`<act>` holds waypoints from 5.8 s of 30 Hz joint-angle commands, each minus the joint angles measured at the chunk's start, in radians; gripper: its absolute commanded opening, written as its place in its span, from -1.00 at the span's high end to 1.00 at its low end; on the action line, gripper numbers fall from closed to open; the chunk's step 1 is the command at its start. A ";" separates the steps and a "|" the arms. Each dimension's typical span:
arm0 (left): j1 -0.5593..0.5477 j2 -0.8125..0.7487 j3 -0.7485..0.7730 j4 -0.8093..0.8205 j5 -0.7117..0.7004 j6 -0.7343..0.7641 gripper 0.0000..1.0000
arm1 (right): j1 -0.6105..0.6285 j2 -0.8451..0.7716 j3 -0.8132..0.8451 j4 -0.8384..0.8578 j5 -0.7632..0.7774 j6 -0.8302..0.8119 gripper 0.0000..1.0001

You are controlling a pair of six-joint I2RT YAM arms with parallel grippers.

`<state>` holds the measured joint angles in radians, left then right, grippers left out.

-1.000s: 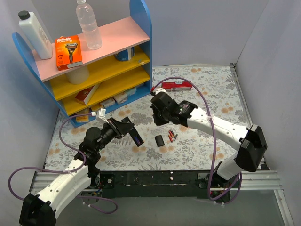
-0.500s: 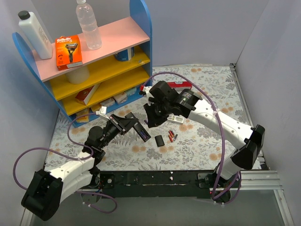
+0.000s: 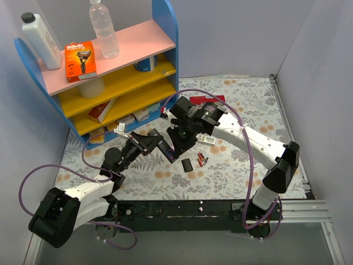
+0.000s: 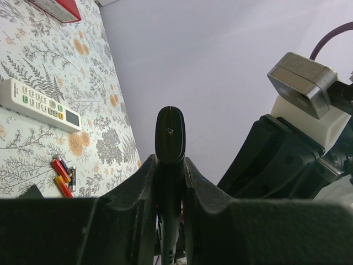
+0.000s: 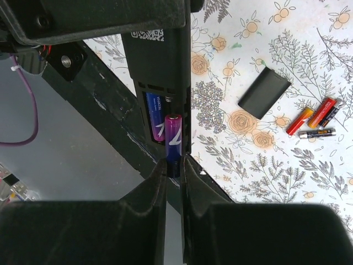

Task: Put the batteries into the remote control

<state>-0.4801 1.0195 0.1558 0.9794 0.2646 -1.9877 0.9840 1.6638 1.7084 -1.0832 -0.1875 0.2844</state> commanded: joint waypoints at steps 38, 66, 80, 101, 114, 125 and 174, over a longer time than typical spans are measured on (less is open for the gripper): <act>-0.005 -0.024 0.028 0.031 -0.001 0.024 1.00 | 0.027 0.083 0.118 -0.086 0.043 0.078 0.97; -0.008 -0.041 0.025 -0.039 -0.024 -0.057 1.00 | 0.036 0.091 0.155 -0.047 0.051 0.076 0.53; -0.009 -0.081 0.025 -0.134 -0.041 -0.080 1.00 | 0.038 0.044 0.226 -0.066 0.031 -0.008 -0.08; -0.008 -0.164 0.120 -0.242 0.085 -0.079 1.00 | 0.096 -0.340 -0.270 0.316 -0.155 -0.907 -0.02; -0.008 -0.170 0.128 -0.249 0.102 -0.089 1.00 | 0.145 -0.303 -0.279 0.318 -0.128 -0.953 0.24; -0.008 -0.174 0.140 -0.260 0.111 -0.091 1.00 | 0.171 -0.282 -0.297 0.299 -0.119 -0.965 0.32; -0.008 -0.180 0.139 -0.266 0.119 -0.091 1.00 | 0.189 -0.311 -0.299 0.309 -0.021 -0.933 0.39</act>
<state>-0.4866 0.8539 0.2577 0.6952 0.3756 -1.9976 1.1675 1.3621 1.3968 -0.8120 -0.2111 -0.6727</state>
